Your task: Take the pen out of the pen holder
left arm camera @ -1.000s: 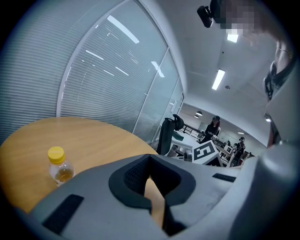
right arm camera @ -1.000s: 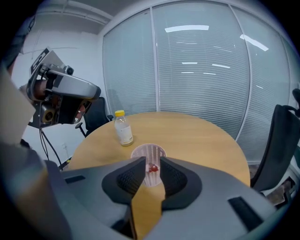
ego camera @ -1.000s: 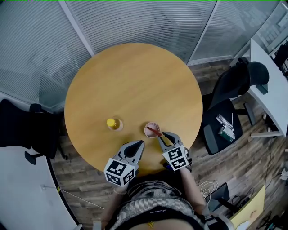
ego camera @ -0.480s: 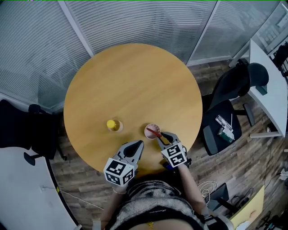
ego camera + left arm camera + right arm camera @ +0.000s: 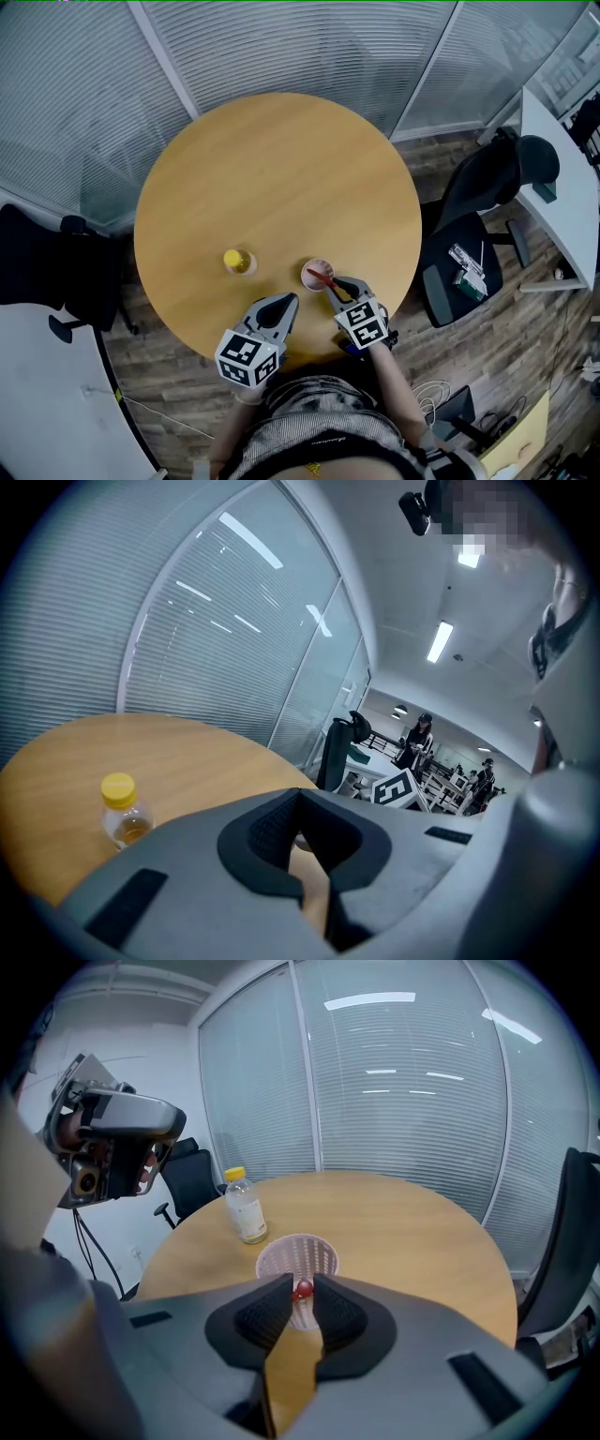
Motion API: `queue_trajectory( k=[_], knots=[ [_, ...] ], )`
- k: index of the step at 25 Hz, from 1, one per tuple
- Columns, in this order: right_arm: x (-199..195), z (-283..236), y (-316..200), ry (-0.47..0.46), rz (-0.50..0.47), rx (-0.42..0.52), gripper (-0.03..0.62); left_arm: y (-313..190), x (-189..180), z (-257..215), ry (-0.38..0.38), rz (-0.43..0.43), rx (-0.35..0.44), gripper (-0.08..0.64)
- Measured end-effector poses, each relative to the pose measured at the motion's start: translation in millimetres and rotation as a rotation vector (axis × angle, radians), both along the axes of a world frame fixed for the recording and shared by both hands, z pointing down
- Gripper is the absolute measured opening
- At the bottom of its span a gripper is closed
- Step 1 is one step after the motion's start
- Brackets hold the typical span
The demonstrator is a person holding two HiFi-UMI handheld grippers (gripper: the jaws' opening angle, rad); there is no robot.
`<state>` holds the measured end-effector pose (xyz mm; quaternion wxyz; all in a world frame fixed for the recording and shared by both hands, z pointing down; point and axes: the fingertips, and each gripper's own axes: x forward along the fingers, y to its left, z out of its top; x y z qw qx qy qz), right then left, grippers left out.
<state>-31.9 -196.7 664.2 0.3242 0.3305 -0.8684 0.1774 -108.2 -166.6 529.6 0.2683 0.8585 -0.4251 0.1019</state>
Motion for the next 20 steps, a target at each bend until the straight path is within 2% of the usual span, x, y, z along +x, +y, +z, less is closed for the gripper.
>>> queue_trajectory(
  k=[14, 20],
  knots=[
    [-2.9, -22.4, 2.8, -0.023, -0.035, 0.043, 0.077, 6.6, 0.2, -3.6, 0.000, -0.007, 0.015, 0.005],
    [-5.8, -48.8, 1.0, -0.035, -0.060, 0.108, 0.075, 9.1, 2.3, -9.1, 0.005, -0.010, 0.030, 0.005]
  ],
)
